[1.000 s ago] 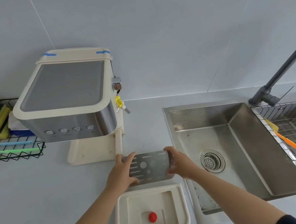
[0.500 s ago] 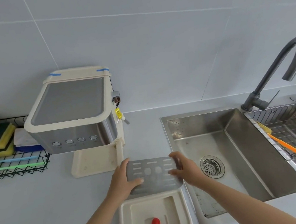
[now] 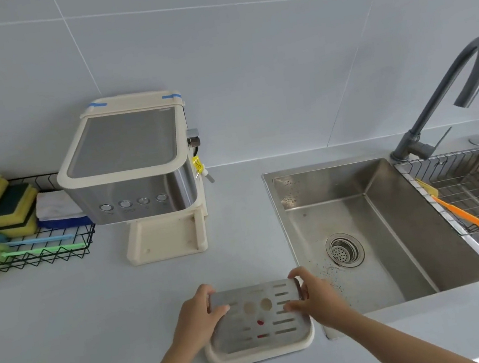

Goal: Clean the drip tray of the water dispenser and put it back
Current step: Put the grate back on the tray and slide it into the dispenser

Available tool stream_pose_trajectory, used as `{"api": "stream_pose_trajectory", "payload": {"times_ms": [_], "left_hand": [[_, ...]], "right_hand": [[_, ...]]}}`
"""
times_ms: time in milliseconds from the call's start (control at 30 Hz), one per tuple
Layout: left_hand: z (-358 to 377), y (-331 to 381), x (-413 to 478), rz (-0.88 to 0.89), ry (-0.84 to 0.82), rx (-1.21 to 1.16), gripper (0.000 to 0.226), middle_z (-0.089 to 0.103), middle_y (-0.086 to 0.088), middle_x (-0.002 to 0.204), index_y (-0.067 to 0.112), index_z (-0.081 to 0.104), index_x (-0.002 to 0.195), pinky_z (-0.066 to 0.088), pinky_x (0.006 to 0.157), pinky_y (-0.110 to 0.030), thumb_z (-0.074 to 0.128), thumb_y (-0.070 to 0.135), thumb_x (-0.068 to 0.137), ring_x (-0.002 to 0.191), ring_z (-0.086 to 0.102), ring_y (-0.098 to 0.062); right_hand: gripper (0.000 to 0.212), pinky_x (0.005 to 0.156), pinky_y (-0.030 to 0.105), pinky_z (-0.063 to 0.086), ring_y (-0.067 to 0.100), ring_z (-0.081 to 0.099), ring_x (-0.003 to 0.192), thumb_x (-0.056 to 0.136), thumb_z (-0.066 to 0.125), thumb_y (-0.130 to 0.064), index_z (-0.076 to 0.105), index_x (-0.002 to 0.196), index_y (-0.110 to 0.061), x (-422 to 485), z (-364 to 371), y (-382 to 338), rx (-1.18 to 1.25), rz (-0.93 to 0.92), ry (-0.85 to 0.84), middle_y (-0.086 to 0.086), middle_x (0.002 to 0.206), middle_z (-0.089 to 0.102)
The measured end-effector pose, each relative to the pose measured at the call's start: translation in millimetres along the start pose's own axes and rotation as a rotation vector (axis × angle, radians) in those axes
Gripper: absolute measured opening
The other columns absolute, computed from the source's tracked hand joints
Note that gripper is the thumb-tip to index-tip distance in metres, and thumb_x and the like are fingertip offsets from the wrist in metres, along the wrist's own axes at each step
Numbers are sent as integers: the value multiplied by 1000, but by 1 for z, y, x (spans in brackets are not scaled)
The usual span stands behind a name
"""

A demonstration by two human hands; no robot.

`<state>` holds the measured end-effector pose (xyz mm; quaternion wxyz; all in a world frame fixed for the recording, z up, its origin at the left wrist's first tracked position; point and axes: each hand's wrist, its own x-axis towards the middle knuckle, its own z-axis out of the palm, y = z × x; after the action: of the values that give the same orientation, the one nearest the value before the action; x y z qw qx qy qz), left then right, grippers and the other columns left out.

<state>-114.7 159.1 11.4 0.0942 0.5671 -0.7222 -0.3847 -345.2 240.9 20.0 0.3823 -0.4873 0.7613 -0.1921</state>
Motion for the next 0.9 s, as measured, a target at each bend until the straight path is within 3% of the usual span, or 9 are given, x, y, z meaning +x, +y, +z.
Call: {"api": "stream_pose_trajectory", "payload": {"times_ms": [200,300,400,533,767,900], "left_hand": [[0,-4,-7,13,45,111,24,49,4,82,22,44,85,40,66,-25,64,34,80,75,52,-14],[0,-5,-8,-3,37,175,26,45,3,90,25,41,87,36,60,-23,62,40,80,76,52,-15],[1,-7,-6,-1,28,174,27,41,2,93,26,39,88,34,55,-19,61,41,81,74,51,-14],[4,-12,-4,1,15,104,27,38,-1,98,26,40,90,42,70,-23,64,37,80,82,50,-15],[11,-16,-6,2,22,40,32,39,-3,106,19,47,107,40,76,-23,62,33,82,89,47,-14],[13,-15,-9,14,44,7,38,42,-6,112,19,44,114,38,77,-22,62,30,83,90,46,-13]], "right_hand": [[42,45,11,33,-4,43,57,72,74,-31,47,104,-27,-3,6,-1,-104,-38,35,-18,65,46],[43,48,13,32,-3,45,59,71,73,-34,47,105,-27,-3,8,1,-138,-25,30,-17,65,47],[45,52,19,40,8,53,70,72,72,-39,45,106,-28,-2,8,0,-203,-6,11,-13,75,52],[44,61,26,47,14,55,79,74,69,-41,44,107,-26,-1,6,-3,-280,-6,-11,-7,87,55],[44,53,21,33,14,48,79,77,65,-45,43,107,-22,0,1,-6,-423,-56,-44,-2,103,59],[45,58,23,36,13,49,78,78,64,-47,42,108,-22,1,2,-5,-458,-62,-51,-2,104,59]]}}
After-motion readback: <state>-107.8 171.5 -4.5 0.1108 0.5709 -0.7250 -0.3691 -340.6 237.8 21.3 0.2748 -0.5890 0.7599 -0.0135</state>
